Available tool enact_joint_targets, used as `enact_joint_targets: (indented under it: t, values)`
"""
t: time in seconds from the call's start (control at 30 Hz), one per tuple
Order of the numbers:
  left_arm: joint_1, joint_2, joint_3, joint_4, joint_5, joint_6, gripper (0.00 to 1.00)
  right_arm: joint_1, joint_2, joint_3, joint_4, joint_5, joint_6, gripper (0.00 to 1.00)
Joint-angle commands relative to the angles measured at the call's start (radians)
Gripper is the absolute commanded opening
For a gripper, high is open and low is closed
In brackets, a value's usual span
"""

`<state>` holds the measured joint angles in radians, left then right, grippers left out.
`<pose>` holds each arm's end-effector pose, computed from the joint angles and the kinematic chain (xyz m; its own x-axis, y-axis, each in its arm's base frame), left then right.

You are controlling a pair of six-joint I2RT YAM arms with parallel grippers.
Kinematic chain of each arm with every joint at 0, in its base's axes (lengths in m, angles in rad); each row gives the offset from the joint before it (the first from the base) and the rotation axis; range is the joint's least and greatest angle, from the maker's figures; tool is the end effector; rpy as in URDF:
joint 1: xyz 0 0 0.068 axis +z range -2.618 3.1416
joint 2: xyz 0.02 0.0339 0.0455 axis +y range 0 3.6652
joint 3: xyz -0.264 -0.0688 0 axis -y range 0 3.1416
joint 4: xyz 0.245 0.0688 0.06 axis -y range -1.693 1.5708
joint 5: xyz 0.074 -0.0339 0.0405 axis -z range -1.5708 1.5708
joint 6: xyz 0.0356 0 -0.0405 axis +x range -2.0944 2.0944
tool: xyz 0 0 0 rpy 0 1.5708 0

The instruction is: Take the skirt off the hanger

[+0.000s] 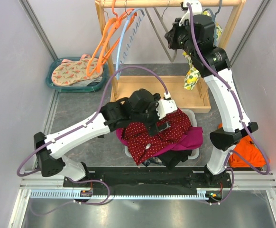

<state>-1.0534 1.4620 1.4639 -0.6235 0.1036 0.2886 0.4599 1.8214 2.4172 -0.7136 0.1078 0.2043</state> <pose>0.1576 -0.2844 0.3727 -0.0183 0.6044 -0.7965 0.9505 0.2575 0.1736 0.3272 0.1578 0.5435 -0.1732 0.1393 -0.9750 -0.3170 0.9294 0.1891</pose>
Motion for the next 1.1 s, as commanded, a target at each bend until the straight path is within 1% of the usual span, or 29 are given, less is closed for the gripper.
enact_joint_targets:
  t: [0.0, 0.2, 0.3, 0.4, 0.47, 0.7, 0.83, 0.9, 0.93, 1.07]
  values:
    - [-0.003, -0.084, 0.119, -0.12, 0.039, -0.003, 1.0, -0.015, 0.022, 0.043, 0.078, -0.016, -0.005, 0.0]
    - [-0.003, -0.132, 0.202, -0.205, 0.019, 0.003, 1.0, -0.013, 0.045, -0.039, 0.124, -0.105, 0.082, 0.0]
    - [0.009, -0.153, 0.254, -0.235, 0.013, 0.007, 1.0, 0.0, 0.062, -0.055, 0.137, -0.137, 0.118, 0.0]
    - [0.03, -0.175, 0.308, -0.252, 0.021, -0.005, 1.0, 0.046, 0.076, -0.038, 0.125, -0.116, 0.098, 0.0]
    - [0.042, -0.189, 0.322, -0.255, 0.016, -0.014, 1.0, 0.075, 0.084, -0.021, 0.099, -0.074, 0.087, 0.0]
    - [0.069, -0.206, 0.288, -0.242, 0.021, -0.031, 1.0, 0.1, 0.082, -0.021, 0.051, -0.02, 0.081, 0.0]
    - [0.087, -0.198, 0.296, -0.222, 0.021, -0.042, 1.0, 0.1, 0.026, -0.032, 0.014, 0.058, 0.029, 0.46]
    - [0.101, -0.2, 0.3, -0.22, 0.021, -0.046, 1.0, 0.094, -0.042, -0.062, 0.009, 0.116, 0.009, 0.52]
    - [0.104, -0.197, 0.303, -0.219, 0.021, -0.048, 1.0, 0.082, -0.068, -0.073, 0.009, 0.127, -0.008, 0.59]
    - [0.122, -0.189, 0.319, -0.213, 0.022, -0.055, 1.0, 0.054, -0.221, -0.102, 0.0, 0.17, -0.023, 0.68]
